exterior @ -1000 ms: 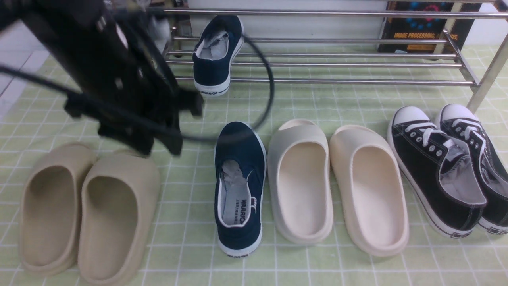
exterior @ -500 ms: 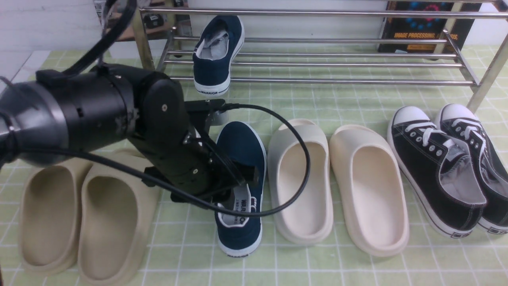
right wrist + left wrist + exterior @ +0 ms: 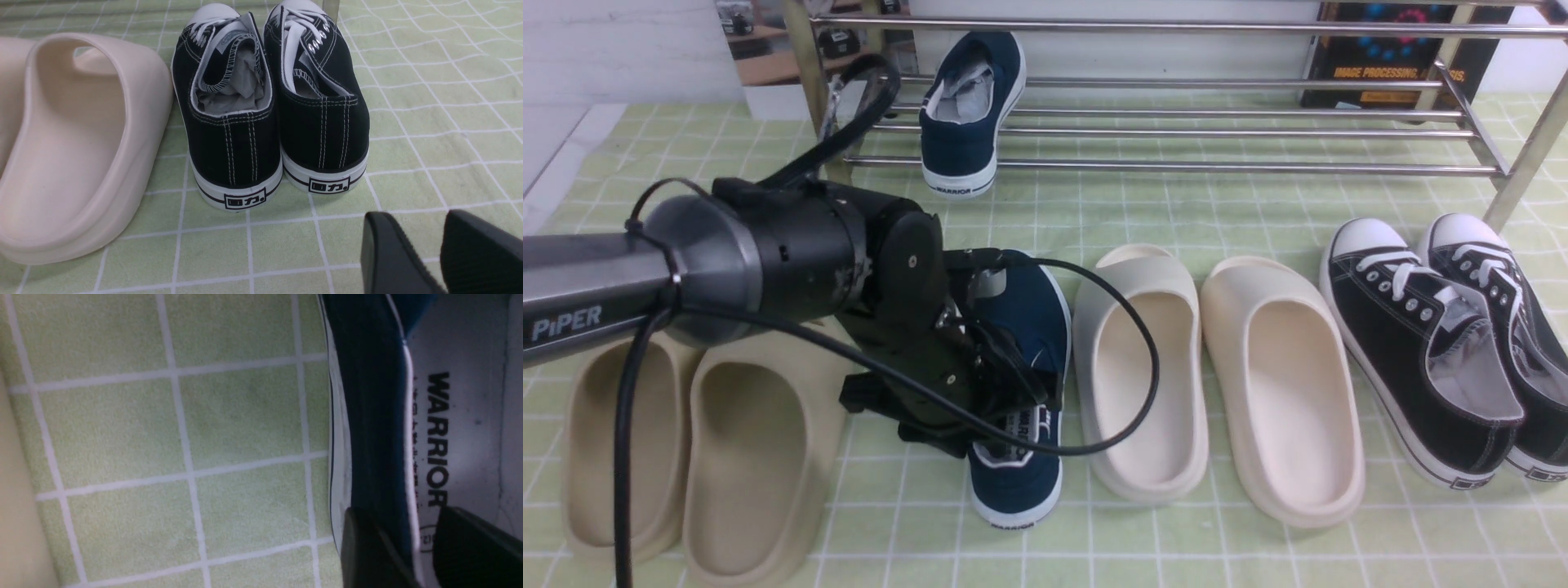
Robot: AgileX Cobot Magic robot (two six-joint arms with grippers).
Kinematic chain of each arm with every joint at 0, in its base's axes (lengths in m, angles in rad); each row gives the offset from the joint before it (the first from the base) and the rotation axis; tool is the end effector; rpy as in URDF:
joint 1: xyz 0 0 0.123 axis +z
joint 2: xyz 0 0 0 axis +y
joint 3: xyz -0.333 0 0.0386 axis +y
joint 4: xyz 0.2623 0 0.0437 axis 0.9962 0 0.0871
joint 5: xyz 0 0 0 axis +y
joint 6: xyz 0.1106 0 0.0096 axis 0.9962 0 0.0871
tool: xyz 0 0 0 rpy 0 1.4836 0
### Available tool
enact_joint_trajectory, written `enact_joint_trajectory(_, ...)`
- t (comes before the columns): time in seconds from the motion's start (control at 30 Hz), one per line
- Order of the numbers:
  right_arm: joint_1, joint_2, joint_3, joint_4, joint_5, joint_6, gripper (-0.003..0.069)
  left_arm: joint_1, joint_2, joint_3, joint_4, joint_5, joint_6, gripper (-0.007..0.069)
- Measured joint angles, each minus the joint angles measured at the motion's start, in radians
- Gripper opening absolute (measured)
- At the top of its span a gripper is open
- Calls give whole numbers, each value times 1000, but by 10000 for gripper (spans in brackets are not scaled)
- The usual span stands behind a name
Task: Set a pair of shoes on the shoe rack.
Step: Use the left arm to grab the shoe closest to it, then use the left arm to put a shoe into the shoe rack
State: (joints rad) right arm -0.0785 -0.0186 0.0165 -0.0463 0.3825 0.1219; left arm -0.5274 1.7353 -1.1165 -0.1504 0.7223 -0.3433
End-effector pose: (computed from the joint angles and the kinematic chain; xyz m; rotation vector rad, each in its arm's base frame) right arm 0.0345 -0.0046 0.1675 0.1585 1.8569 -0.0158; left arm 0.3112 -0.1940 0.2238 0.1255 2.8810 -0.3478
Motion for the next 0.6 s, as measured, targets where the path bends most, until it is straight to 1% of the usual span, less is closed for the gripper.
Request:
enact_joint_trajectory(0.07,0,0,0,0,0,0,239,0,0,1,5,-5,-2,126)
enact_joint_trajectory(0.1,0,0,0,0,0,0,239,0,0,1,5,-5,-2,126)
enact_joint_trajectory(0.13,0,0,0,0,0,0,239,0,0,2,8,-8,-8,61)
enact_joint_trajectory(0.17,0,0,0,0,0,0,239,0,0,2,10,-8,-15,25)
enact_joint_trajectory(0.2,0,0,0,0,0,0,239,0,0,2,14,-8,-21,5)
enact_joint_trajectory(0.27,0,0,0,0,0,0,239,0,0,-1,17,-4,-27,5)
enact_joint_trajectory(0.4,0,0,0,0,0,0,239,0,-33,-91,29,108,-40,6)
enact_joint_trajectory(0.5,0,0,0,0,0,0,239,0,-98,-183,60,198,-25,6)
enact_joint_trajectory(0.6,0,0,0,0,0,0,239,7,-142,-270,87,213,-32,6)
